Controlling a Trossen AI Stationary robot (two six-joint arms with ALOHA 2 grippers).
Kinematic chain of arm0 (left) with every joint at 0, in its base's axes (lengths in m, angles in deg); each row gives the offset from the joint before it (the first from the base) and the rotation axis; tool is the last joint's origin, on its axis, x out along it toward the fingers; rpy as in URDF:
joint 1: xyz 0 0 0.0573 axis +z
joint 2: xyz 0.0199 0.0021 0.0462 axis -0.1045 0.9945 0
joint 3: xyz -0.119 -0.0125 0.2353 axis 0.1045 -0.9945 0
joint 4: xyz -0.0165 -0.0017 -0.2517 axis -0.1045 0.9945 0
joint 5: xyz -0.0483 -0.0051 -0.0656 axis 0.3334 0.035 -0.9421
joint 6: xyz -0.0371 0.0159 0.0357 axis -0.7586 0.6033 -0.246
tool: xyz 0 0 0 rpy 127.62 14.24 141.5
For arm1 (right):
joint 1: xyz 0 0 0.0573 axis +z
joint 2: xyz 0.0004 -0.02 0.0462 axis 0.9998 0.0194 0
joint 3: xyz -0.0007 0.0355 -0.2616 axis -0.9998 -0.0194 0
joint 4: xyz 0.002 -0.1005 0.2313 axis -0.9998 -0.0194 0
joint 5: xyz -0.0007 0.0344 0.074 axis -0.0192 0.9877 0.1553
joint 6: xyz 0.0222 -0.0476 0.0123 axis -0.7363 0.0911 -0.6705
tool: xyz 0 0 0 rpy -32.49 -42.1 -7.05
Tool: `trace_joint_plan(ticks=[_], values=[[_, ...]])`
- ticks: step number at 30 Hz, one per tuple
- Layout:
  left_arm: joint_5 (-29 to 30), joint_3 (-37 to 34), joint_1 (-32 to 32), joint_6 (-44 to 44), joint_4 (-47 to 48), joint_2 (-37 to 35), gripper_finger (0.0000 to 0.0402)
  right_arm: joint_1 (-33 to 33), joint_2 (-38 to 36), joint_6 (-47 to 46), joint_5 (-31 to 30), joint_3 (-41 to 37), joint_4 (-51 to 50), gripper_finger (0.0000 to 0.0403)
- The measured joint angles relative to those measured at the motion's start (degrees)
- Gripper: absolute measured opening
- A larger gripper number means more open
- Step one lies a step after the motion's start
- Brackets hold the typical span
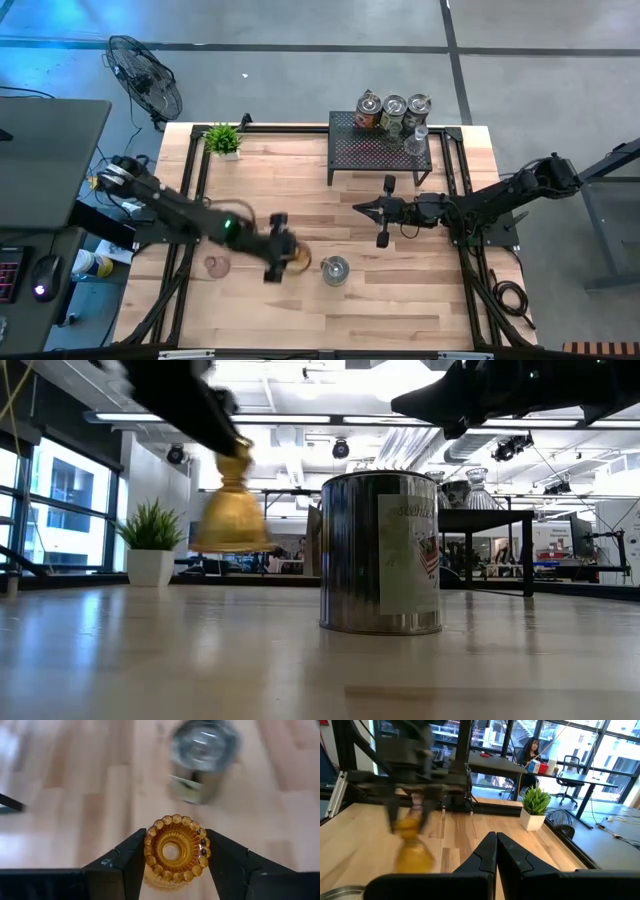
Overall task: Pick & Place candle stick holders
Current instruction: Put the orange candle holder on the shelf
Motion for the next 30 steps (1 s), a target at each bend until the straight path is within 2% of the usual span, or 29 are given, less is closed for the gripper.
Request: trace_joint_plan(ticks=[4,7,11,13,17,23,30], values=[[-5.7,0.0,10.4,7.3,-3.2,-0.1,0.0170,0.0,0.0,0.0,0.0,0.0,0.7,0.0000],[-10.5,0.1,17.6,10.9,-10.2,1.8,0.0171,0.0,0.0,0.0,-0.5,0.0,0.7,0.0000],[-18.0,0.0,23.8,13.6,-20.6,6.1,0.0173,0.0,0.0,-1.2,-2.7,0.0,0.5,0.0000],[-20.4,0.4,25.6,14.6,-23.7,8.5,0.0173,0.0,0.0,-2.2,-3.7,0.0,-0.1,0.0000],[-22.4,3.2,28.3,15.6,-23.7,14.4,0.0173,0.0,0.0,-3.8,-5.5,0.0,-0.6,0.0000],[-25.6,7.4,29.2,16.3,-25.2,20.7,0.0173,-0.1,0.0,-4.7,-7.3,0.0,-0.9,0.0000],[-25.7,8.2,29.3,17.2,-27.2,23.2,0.0175,-0.8,0.0,-6.5,-7.4,0.0,-1.5,0.0000]])
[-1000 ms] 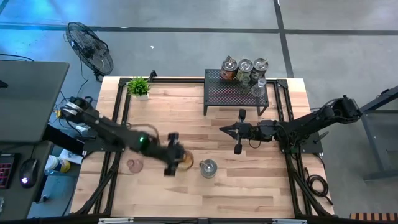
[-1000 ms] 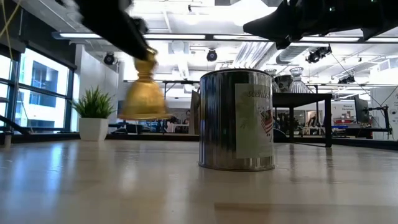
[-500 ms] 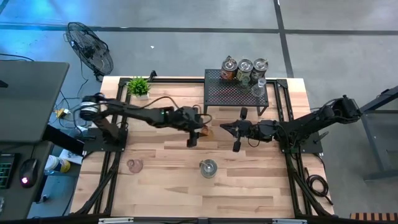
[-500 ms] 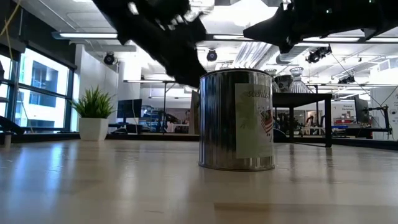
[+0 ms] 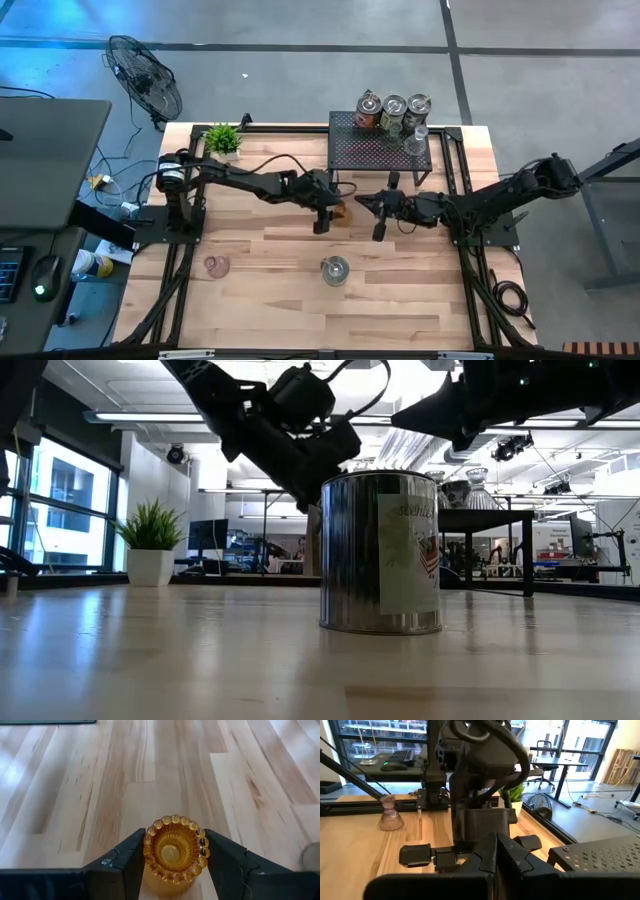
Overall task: Pick & Place candle stick holders
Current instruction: Put the orange candle holder on the shelf
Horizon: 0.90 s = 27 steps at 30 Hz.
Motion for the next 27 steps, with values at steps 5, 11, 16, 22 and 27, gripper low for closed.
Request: trace_joint_plan(ticks=[5,11,16,22,27], values=[[0.5,0.0,0.0,-1.5,0.0,0.1,0.0200,-0.7,0.0,-0.7,0.1,0.0,-0.1,0.0000],[-1.5,0.0,0.0,0.6,0.6,-2.5,0.0255,-0.8,0.0,-1.4,-0.1,0.0,-0.1,0.0000],[-1.6,0.0,0.0,7.2,6.6,-8.3,0.0261,-0.8,-0.3,-2.8,-0.8,2.8,-4.4,0.0000],[-6.4,-9.3,1.4,9.0,4.4,-19.4,0.0177,-2.8,-0.3,-11.3,0.1,13.6,-27.3,0.0000],[-13.0,-25.6,6.5,2.9,-11.8,-28.2,0.0073,-3.8,0.8,-23.0,-0.9,19.0,-39.0,0.0006]])
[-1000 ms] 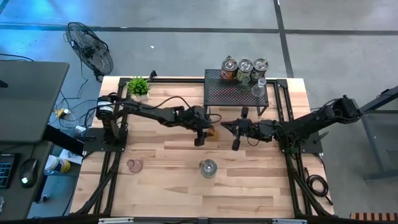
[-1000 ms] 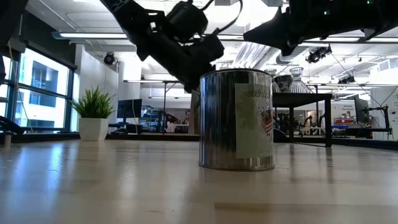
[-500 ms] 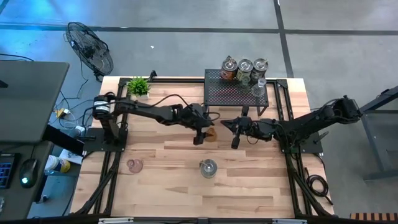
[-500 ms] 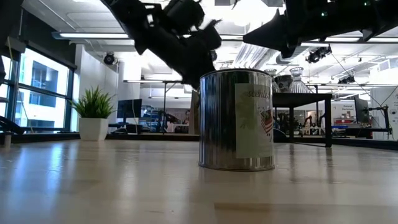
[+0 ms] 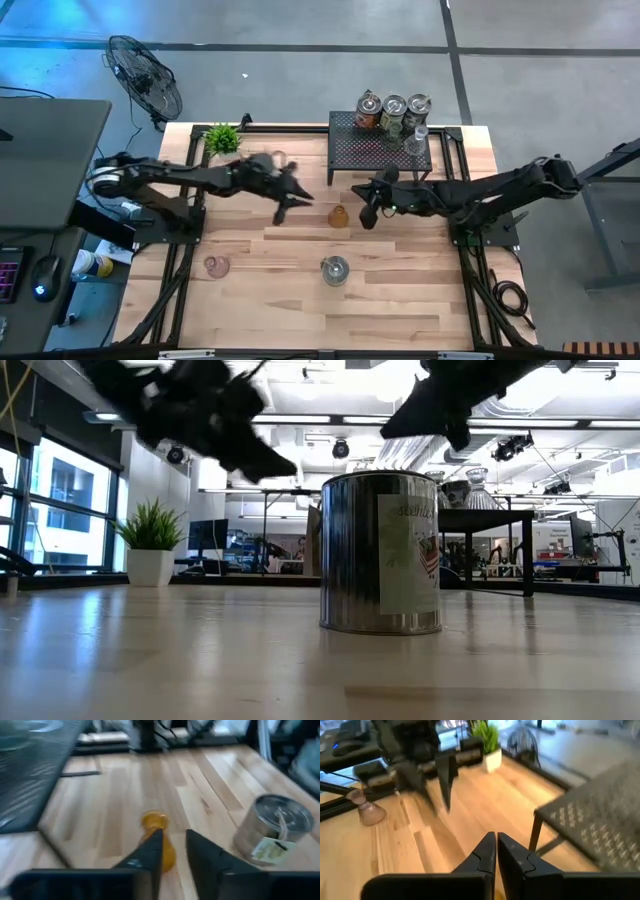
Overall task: Pick & Place candle stick holders
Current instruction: Put the orange candle holder on the shelf
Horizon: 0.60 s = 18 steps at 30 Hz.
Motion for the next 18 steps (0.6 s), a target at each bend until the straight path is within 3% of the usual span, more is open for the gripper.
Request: trace_joint_plan(ticks=[5,10,18], values=[[-0.3,-13.3,6.0,-6.1,-16.1,-6.4,0.0006,0.0,6.6,-8.8,2.8,2.0,-2.5,0.0044],[-0.4,-19.3,11.0,-7.8,-22.1,-9.5,0.0017,0.0,14.4,-13.3,6.7,7.0,-8.5,0.0123],[-1.4,-19.9,13.3,-7.1,-21.6,-9.4,0.0019,-0.3,23.5,-10.1,9.3,15.4,-15.0,0.0272]])
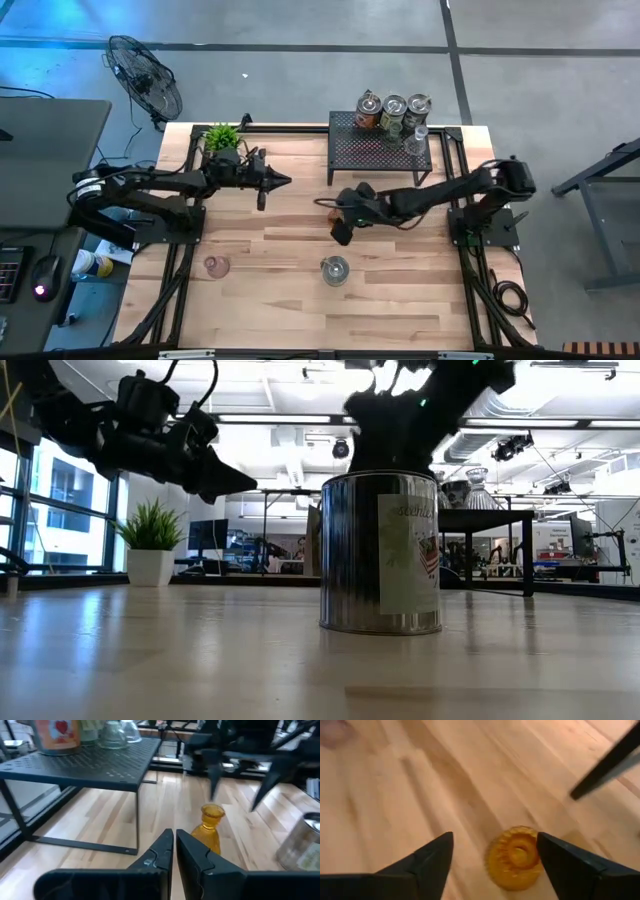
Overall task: Pick & Place candle stick holders
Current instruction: Put the orange candle holder on the shelf
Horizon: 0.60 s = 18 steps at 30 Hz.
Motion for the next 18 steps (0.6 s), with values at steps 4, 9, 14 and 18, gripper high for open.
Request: trace_joint_plan(ticks=[4,9,14,18], values=[[-0.2,0.0,0.0,1.0,0.3,0.0,0.0019,-1.2,2.4,0.7,-1.2,2.2,-4.3,0.0300],[-0.1,0.0,0.0,1.3,1.2,0.0,0.0019,-2.0,4.4,1.9,-2.0,2.3,-5.4,0.0295],[-0.1,0.0,0.0,1.3,1.8,0.0,0.0019,-2.4,6.1,2.7,-0.6,2.2,-4.9,0.0263],[0.0,0.0,0.0,1.3,1.8,0.0,0.0019,-2.2,7.0,3.1,0.1,2.2,-4.3,0.0215]])
